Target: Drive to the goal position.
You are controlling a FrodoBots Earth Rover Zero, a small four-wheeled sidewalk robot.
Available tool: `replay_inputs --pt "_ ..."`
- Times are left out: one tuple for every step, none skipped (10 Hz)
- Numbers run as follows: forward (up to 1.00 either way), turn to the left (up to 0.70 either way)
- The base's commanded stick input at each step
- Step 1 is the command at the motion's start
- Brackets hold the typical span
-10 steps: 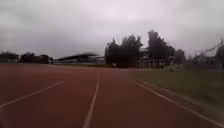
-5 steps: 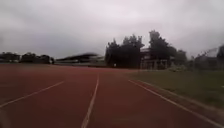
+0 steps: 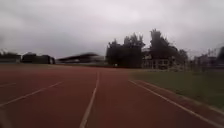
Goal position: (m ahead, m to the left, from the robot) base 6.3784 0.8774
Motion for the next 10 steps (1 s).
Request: replay_inputs --pt "0.70 0.00" --pt "0.70 0.00" --pt "0.70 0.00" --pt "0.70 0.00" --pt "0.70 0.00" --pt "0.70 0.00" --pt "0.70 0.00" --pt "0.70 0.00" --pt "0.70 0.00" --pt "0.70 0.00"
